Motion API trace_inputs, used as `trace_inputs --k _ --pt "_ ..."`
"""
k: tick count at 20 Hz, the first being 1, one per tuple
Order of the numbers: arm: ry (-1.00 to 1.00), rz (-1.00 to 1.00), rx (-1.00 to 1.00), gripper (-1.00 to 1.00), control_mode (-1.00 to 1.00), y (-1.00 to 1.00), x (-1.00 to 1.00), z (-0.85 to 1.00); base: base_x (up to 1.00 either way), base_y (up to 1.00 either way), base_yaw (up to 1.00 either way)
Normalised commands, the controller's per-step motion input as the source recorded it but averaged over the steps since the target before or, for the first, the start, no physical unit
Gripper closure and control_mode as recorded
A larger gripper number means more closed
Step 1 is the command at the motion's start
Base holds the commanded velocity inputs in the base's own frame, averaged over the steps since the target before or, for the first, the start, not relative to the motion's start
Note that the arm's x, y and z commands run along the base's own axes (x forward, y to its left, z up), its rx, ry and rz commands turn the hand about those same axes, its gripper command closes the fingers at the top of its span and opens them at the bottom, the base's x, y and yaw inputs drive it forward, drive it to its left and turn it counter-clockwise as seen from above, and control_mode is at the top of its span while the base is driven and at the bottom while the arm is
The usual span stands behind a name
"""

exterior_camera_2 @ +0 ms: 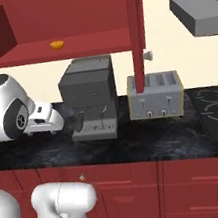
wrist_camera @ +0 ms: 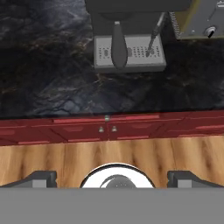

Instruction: Pick the oranges from the cabinet and place them in one bowl. Pick the banana from the sink and place it in the other bowl.

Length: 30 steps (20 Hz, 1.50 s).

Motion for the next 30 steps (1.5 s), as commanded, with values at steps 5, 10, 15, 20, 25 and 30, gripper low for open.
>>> trace_inputs --k 5,10,15,20,25,30 --pt "0.0 0.0 0.0 -1.0 1.0 0.0 0.0 0.0 0.69 -0.05 0.0" --pt "0.0 0.0 0.0 -1.0 1.0 0.0 0.0 0.0 0.6 0.0 0.01" --pt "0.0 0.0 0.0 -1.0 1.0 0.0 0.0 0.0 0.47 0.0 0.0" --pt "0.0 0.0 0.0 -1.0 1.0 0.0 0.0 0.0 0.57 0.01 0.0" --pt "0.0 0.0 0.0 -1.0 1.0 0.0 0.0 0.0 0.08 0.02 0.0" --pt "-0.16 0.0 -0.04 -1.0 -1.0 0.09 -0.01 0.08 0.0 0.0 0.0"
